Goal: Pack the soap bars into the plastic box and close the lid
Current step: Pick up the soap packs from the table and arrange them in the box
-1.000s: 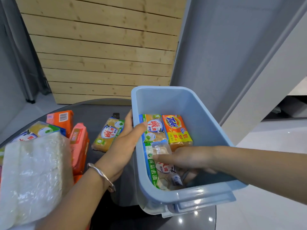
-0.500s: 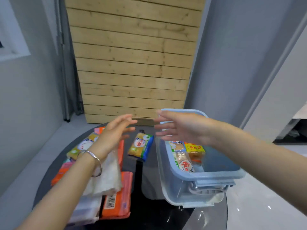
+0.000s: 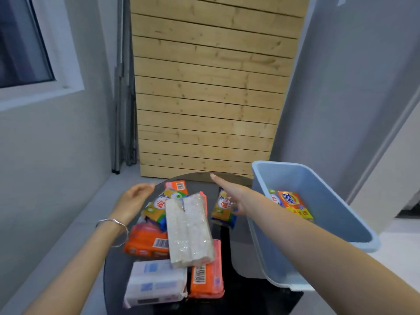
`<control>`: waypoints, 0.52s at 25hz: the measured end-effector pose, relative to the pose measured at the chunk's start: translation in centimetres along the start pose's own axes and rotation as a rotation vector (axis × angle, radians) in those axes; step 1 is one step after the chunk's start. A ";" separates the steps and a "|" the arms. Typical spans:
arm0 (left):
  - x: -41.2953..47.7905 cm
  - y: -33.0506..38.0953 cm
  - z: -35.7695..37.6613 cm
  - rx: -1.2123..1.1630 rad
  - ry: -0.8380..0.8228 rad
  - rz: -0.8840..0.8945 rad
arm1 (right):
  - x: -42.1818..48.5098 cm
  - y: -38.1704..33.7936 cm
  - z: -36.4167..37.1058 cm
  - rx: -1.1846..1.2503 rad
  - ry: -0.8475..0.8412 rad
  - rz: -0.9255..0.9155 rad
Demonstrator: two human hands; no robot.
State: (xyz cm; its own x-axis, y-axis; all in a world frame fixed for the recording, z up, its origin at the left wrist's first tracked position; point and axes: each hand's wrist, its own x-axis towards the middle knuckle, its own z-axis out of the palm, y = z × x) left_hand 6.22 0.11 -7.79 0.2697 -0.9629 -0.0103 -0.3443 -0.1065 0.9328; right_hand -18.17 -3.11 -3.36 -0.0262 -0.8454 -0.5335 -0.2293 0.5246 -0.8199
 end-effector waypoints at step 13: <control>6.5 -3.1 3.2 0.567 -0.307 -0.045 | 10.9 2.9 2.2 -0.237 0.317 0.110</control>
State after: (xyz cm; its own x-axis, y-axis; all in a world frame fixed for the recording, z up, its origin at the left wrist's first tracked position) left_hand 6.18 -6.64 -11.85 0.0539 -0.9726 -0.2260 -0.7828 -0.1816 0.5952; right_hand -17.02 -10.56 -12.00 -0.3530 -0.7941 -0.4948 -0.4251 0.6072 -0.6713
